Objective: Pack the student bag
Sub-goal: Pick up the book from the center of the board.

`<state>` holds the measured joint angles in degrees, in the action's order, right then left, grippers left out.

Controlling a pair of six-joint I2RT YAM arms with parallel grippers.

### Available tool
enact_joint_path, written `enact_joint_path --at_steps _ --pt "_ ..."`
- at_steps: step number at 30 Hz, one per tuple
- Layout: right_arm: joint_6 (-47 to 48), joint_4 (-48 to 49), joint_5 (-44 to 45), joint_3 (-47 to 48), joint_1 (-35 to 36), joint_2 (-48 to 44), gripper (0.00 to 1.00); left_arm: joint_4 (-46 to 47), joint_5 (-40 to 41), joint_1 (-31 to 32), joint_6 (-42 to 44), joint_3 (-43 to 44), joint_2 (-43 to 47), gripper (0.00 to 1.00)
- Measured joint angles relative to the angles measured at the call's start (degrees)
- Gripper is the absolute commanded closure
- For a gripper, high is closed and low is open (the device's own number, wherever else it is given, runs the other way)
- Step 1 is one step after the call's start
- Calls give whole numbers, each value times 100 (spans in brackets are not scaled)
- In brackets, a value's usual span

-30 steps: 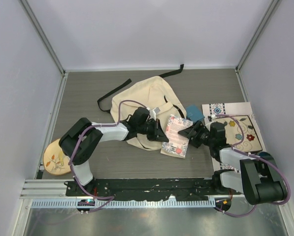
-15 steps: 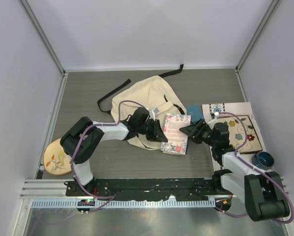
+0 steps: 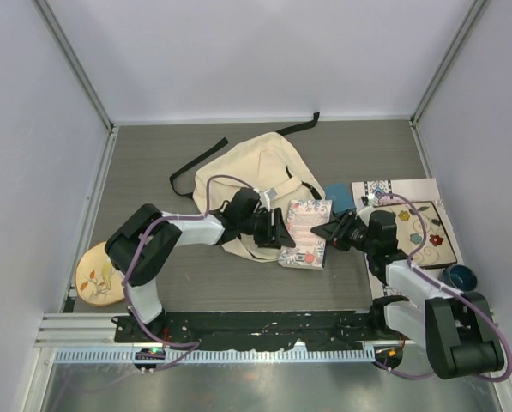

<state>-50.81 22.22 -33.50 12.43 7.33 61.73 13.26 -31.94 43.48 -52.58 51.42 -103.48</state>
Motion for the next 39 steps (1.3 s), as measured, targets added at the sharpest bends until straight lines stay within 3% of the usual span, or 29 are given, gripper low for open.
enact_joint_path --at_steps 1,3,7,15,21,32,34,35,39 --pt "-17 -92 -42 37 15 -118 99 -22 46 11 22 -4 11 25" --pt "-4 -326 -101 149 87 -396 99 -125 199 55 76 -13 142 12" --pt "-22 -767 -267 413 125 -1040 99 -522 660 81 310 -24 894 1" --pt "-870 -35 -1062 796 125 -1292 99 -400 1014 -229 348 -2 2304 0" --pt "-1762 861 -1541 960 125 -1298 99 197 684 -568 59 2 2345 0" --pt "-2900 2527 -2092 1086 125 -1178 99 2376 -341 -730 -874 -33 2312 0" --pt "-2953 2649 -2201 1088 125 -1156 99 2728 -485 -730 -1036 -33 2253 7" --pt "-2975 2704 -2251 1095 127 -1143 99 2922 -555 -730 -1137 -33 2208 17" --pt "-3027 2865 -2387 1150 131 -1045 99 3501 -758 -730 -1460 -35 2011 40"
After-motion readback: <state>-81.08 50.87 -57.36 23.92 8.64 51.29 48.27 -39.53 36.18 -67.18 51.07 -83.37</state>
